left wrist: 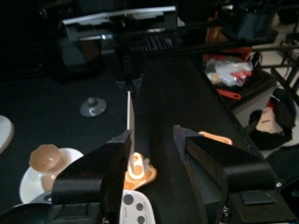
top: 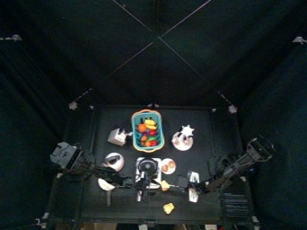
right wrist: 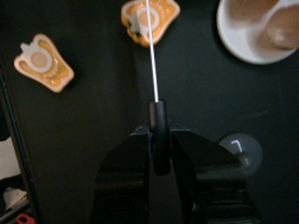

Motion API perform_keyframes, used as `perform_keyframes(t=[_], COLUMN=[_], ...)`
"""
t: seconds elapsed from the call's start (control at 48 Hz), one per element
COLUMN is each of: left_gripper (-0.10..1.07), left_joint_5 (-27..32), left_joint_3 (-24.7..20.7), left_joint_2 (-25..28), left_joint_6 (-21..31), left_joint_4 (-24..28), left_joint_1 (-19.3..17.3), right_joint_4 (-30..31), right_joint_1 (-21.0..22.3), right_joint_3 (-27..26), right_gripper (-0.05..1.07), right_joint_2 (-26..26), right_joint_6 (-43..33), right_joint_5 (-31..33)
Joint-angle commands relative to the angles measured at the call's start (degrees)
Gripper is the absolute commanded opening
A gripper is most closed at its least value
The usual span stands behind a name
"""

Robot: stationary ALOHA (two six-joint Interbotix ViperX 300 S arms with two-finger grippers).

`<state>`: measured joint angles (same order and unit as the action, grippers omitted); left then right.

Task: Drop cleaver

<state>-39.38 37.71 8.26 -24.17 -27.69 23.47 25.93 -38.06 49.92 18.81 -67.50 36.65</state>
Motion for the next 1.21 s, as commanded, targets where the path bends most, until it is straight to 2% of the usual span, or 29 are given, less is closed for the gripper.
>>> perform_keyframes(t=[0.0, 0.146, 0.417, 0.667, 0.792, 0.917, 1.188], left_gripper=[0.82, 0.82, 0.82, 0.82, 0.82, 0.82, 0.82], left_joint_5=[-2.1, -2.5, -2.5, -2.5, -2.6, -3.1, -6.2], left_joint_3=[0.4, 1.6, 1.9, 2.0, 2.3, 2.7, 4.7], left_joint_2=[-2.5, -3.0, -2.8, -2.9, -3.2, -3.5, -4.7], left_joint_6=[-0.1, 0.0, 0.1, 0.0, 0.0, 0.0, 0.2], left_joint_4=[0.3, 0.2, 0.1, 0.1, 0.1, 0.1, 0.0], left_joint_1=[-0.2, -0.2, -0.1, -0.1, -0.1, 0.0, 0.2], right_joint_4=[-1.8, -6.6, -10.5, -10.1, -10.1, -9.0, -1.8], right_joint_1=[-0.4, 0.1, 2.5, 3.1, 3.1, 3.1, 3.9], right_joint_3=[0.7, 4.0, 6.3, 6.4, 6.3, 6.0, 4.0], right_gripper=[0.51, 0.51, 0.57, 0.87, 0.96, 0.99, 0.99], right_joint_2=[3.3, 5.4, 4.1, 4.2, 4.4, 4.4, 3.3], right_joint_6=[-0.2, -0.2, -0.1, 0.0, 0.2, 0.3, 0.3], right_joint_5=[0.2, 1.2, -2.4, -2.2, -1.7, -0.6, -1.5])
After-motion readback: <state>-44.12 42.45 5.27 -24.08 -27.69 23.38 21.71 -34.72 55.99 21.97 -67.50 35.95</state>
